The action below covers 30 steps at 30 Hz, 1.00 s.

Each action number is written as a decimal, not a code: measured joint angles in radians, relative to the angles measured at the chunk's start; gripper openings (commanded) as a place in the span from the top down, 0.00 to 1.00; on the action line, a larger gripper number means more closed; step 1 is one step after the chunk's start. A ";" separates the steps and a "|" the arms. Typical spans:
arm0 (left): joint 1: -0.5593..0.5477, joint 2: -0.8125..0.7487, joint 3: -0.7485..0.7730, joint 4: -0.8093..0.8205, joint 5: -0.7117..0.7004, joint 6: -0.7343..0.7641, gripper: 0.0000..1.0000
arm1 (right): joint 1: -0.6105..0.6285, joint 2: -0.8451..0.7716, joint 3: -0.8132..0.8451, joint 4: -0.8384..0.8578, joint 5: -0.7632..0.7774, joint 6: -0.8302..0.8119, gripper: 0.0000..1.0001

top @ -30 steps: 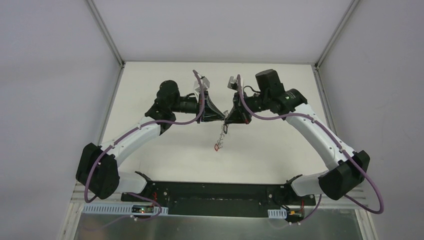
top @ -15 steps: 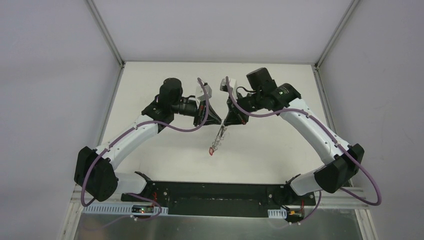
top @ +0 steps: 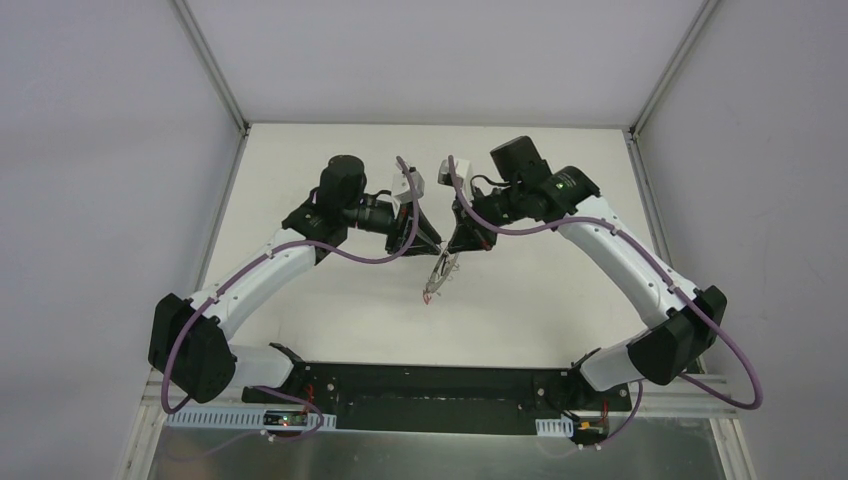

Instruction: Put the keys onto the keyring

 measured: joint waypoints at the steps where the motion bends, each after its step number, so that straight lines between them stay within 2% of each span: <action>1: 0.000 0.000 0.000 0.004 0.000 -0.006 0.66 | 0.000 0.002 0.000 0.000 0.000 0.000 1.00; 13: -0.007 0.000 -0.001 0.133 0.008 -0.091 0.68 | 0.000 0.027 0.000 0.000 -0.010 0.001 1.00; 23: -0.009 0.000 -0.001 0.072 0.008 -0.028 0.65 | 0.000 0.027 0.000 0.001 -0.017 0.001 1.00; 26: -0.009 0.002 -0.001 0.064 0.008 -0.011 0.67 | 0.000 0.027 0.000 0.001 -0.020 0.001 1.00; 30: -0.009 0.011 -0.001 0.053 0.009 -0.005 0.74 | 0.000 0.027 0.000 0.002 -0.020 0.001 1.00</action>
